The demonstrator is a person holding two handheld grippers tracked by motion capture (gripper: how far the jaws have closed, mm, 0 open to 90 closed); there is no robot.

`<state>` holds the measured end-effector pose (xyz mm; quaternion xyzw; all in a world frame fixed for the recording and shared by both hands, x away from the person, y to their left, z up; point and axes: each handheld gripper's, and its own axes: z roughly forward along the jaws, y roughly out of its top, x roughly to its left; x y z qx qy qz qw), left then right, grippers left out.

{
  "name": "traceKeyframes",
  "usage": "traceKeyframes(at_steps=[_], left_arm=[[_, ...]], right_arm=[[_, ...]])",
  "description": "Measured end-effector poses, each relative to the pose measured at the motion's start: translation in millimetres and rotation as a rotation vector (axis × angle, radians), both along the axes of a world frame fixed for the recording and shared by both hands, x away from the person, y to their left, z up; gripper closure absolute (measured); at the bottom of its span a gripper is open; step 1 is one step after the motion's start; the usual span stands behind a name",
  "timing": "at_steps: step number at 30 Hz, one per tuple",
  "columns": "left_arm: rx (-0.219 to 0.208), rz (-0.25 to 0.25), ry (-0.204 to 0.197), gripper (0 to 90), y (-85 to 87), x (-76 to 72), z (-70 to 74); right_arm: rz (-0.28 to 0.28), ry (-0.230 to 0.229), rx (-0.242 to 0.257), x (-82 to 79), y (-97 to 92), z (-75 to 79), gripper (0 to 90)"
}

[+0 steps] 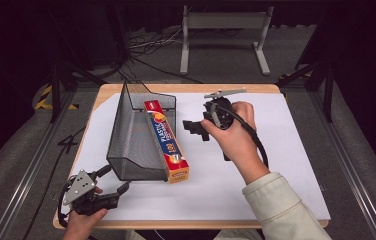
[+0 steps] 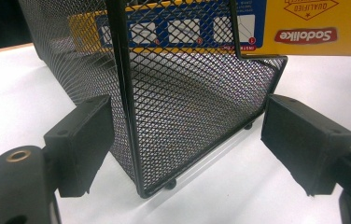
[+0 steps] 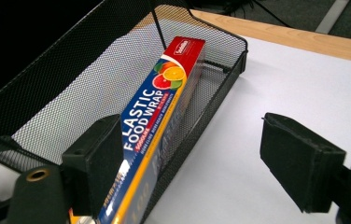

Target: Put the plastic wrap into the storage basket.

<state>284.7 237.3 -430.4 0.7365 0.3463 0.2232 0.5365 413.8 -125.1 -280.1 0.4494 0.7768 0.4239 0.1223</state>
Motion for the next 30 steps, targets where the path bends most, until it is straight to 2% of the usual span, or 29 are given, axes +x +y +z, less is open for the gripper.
traceKeyframes(at_steps=[6, 7, 11, 15, 16, 17, 19, 22, 27, 30], left_arm=[[-0.003, 0.003, 0.007, 18.0, 0.8, -0.1, -0.3], [-0.003, 0.003, 0.007, 17.9, 0.8, -0.1, -0.3], [0.003, 0.002, 0.008, 18.0, -0.3, -0.1, -0.3], [0.002, 0.006, 0.004, 17.9, 0.9, -0.2, -0.3], [-0.006, 0.009, 0.008, 17.9, 1.2, -0.3, -0.6], [-0.008, 0.01, 0.008, 17.9, 1.6, 0.2, -0.9], [-0.004, 0.009, 0.009, 17.9, 1.2, 0.2, -1.1], [-0.002, 0.007, 0.009, 17.9, 0.4, 0.2, -1.1], [-0.001, 0.009, 0.011, 17.9, 0.4, 0.3, -1.4], [0.006, 0.006, 0.011, 17.9, 0.9, 0.3, -1.6]], right_arm=[[-0.01, -0.033, 0.003, -8.9, -30.3, 4.4, 22.5], [-0.01, -0.033, 0.003, -8.9, -30.3, 4.4, 22.5], [-0.029, -0.048, 0.014, -15.8, -57.9, 1.8, 22.5], [0.007, -0.116, -0.01, -22.4, -80.4, -3.9, 22.4], [0.007, -0.116, -0.01, -22.4, -80.4, -3.9, 22.4], [0.015, -0.132, -0.026, -24.6, -86.8, -5.8, 22.4], [0.024, -0.17, -0.023, -29.7, -102.8, -11.6, 22.4], [0.028, -0.197, -0.02, -35.5, -117.9, -20.7, 22.3], [0.034, -0.216, -0.043, -41.6, -134.1, -39.7, 21.5], [0.022, -0.212, -0.038, -43.4, -142.5, -54.2, 21.5]])
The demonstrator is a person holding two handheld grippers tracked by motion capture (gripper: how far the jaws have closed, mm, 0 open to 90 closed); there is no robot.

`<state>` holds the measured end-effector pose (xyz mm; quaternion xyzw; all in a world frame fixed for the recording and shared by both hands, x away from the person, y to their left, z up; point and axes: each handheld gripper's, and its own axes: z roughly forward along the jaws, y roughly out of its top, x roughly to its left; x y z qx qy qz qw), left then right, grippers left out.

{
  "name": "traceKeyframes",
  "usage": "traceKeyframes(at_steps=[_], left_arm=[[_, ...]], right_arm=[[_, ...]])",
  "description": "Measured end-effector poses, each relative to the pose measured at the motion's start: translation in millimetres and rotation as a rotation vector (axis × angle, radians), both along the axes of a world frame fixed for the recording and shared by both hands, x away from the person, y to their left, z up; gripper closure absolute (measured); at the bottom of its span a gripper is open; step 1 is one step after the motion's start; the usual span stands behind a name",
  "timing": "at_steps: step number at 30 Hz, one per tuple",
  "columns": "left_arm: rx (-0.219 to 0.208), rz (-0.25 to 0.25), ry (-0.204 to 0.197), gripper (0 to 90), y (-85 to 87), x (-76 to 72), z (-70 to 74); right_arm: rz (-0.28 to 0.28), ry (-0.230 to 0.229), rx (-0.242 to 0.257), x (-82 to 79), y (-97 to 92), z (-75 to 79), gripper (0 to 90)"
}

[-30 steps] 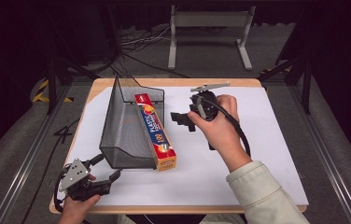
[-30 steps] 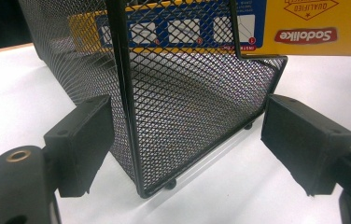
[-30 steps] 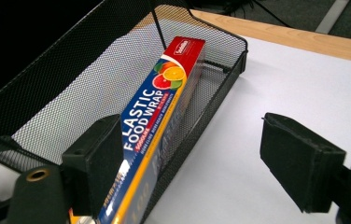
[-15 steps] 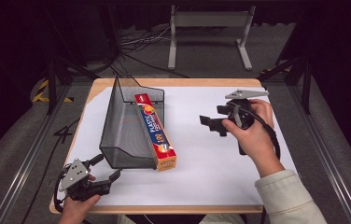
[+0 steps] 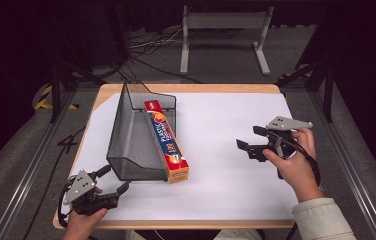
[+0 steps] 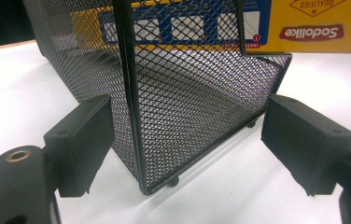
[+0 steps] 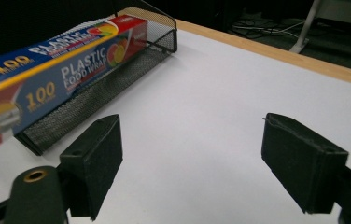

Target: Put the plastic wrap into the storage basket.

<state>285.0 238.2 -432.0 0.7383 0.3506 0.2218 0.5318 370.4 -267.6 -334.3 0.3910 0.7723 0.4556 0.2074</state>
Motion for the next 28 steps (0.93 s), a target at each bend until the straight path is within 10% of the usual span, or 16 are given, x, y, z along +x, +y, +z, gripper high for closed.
traceKeyframes(at_steps=[28], left_arm=[[-0.021, 0.022, -0.007, 17.6, 3.7, -1.7, -1.4]], right_arm=[[-0.107, 0.001, 0.037, -30.6, -58.3, -86.3, 19.6]])
